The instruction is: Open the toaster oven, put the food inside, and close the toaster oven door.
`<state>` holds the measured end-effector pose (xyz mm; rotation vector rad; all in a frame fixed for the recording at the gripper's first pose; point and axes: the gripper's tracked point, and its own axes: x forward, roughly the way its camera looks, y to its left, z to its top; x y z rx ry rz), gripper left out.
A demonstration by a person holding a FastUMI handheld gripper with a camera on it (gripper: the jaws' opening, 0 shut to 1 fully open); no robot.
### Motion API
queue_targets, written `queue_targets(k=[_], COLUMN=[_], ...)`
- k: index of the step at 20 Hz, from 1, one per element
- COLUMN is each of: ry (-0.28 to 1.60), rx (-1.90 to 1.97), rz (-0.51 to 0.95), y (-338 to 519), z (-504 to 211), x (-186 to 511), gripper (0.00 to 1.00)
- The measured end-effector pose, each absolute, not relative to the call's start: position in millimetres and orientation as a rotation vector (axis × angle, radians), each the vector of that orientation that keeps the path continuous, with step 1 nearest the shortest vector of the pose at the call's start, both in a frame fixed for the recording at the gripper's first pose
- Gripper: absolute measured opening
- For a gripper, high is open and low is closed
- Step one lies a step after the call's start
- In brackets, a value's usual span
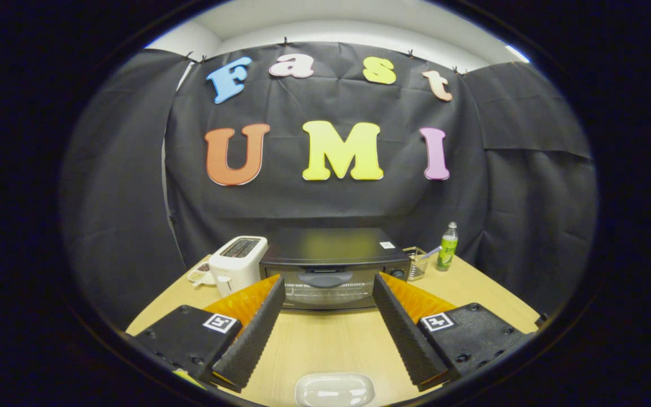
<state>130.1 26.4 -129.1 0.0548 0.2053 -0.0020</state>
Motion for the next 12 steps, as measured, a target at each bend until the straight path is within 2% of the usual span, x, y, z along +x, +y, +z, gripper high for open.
queue_targets(k=[8,10,12], ry=[0.027,0.006,0.014], rx=[0.104,0.06,0.028], rz=[-0.075,-0.112,-0.083], y=[-20.7,-30.0,-23.6], z=[-8.5,4.2,-3.4], x=[67.7,49.5,29.7], gripper=[1.0,1.0,1.0])
